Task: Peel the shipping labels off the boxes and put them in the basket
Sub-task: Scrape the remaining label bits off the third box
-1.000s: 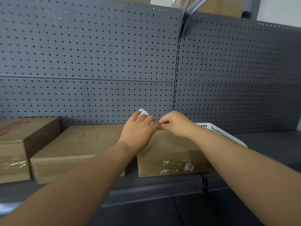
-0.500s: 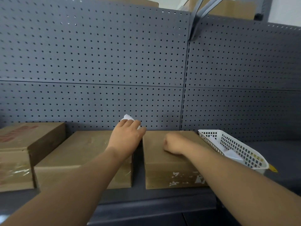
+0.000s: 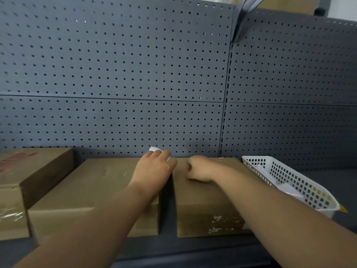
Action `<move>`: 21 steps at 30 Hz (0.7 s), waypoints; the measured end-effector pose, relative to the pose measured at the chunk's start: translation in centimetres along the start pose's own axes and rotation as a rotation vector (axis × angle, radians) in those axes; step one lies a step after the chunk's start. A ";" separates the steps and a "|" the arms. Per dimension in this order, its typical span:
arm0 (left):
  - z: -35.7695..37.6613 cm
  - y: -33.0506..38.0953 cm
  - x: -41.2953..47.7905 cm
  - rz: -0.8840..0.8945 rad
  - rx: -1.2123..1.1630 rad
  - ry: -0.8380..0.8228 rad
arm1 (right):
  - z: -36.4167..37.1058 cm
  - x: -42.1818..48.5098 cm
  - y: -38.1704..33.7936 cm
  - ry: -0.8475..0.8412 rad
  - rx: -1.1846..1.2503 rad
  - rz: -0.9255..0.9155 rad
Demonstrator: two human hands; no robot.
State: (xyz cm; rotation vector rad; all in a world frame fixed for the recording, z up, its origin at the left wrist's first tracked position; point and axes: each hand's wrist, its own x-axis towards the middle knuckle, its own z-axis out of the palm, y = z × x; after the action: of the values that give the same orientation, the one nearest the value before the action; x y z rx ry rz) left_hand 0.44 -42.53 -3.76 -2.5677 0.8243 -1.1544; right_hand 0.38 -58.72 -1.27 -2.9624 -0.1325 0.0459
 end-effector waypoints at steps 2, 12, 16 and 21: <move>0.3 -0.3 0.1 -0.003 0.013 -0.017 | -0.5 -0.4 -0.2 -0.057 0.037 -0.068; 1.6 -1.2 1.0 0.013 0.020 -0.042 | 0.5 2.0 -1.1 -0.019 0.032 -0.053; 1.3 -1.9 0.9 -0.005 0.047 -0.050 | -0.7 3.0 1.1 0.032 -0.058 0.136; 0.6 -2.2 0.9 -0.031 0.068 -0.134 | 0.7 2.6 -1.2 0.018 0.008 -0.062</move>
State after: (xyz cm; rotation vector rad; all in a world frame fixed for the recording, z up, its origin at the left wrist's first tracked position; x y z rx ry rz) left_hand 2.22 -41.20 -2.71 -2.5772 0.7053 -0.9874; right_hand 2.86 -57.15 -1.77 -2.9474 -0.2217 0.0119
